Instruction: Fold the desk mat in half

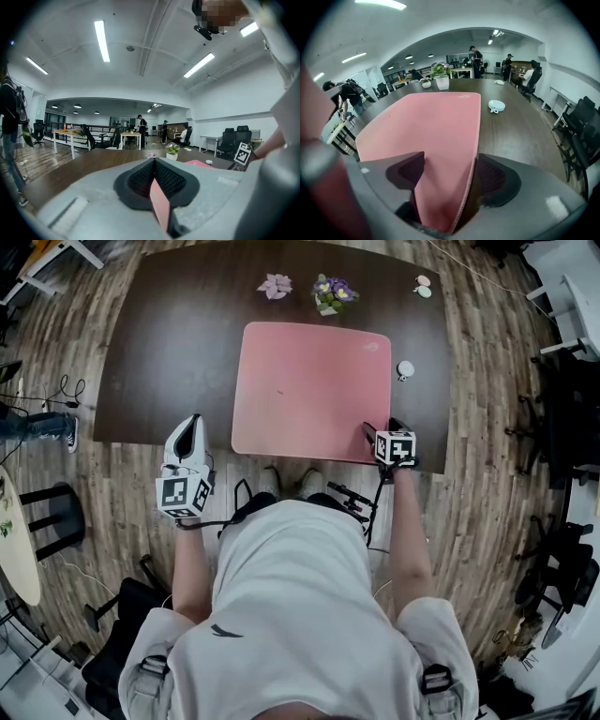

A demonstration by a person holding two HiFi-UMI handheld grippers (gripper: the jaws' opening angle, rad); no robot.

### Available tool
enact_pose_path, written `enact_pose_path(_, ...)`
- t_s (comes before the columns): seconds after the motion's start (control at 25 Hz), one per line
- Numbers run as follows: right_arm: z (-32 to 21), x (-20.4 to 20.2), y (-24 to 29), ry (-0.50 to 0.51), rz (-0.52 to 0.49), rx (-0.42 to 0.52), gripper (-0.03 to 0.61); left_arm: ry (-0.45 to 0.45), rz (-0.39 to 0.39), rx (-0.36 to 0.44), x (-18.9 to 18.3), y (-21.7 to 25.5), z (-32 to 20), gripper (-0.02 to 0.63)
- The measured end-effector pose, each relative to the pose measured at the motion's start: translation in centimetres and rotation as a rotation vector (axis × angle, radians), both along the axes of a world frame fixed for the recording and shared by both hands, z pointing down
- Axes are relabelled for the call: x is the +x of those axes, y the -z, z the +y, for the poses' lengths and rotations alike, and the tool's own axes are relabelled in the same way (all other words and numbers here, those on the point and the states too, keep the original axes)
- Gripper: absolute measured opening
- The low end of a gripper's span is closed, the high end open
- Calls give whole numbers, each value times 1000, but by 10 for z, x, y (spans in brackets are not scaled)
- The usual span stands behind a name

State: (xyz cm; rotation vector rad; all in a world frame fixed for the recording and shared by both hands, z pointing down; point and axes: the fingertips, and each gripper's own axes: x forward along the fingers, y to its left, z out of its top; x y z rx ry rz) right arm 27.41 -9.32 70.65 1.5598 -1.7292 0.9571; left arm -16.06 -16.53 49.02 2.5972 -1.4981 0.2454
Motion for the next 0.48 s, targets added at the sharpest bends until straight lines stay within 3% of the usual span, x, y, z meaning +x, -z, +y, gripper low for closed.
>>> enact_pose_path(0.36,-2,-2,-2,13,-11,-10,326,4,1,-11,4,-6,4,8)
enact_pose_path(0.4,-2,-2,1,11,-14,-4,315,3,3,-11,4,-7,5,6)
enact_pose_path(0.48,-4,-5,4,7,-27,20,231,2,6,-13,5,-7,5,8)
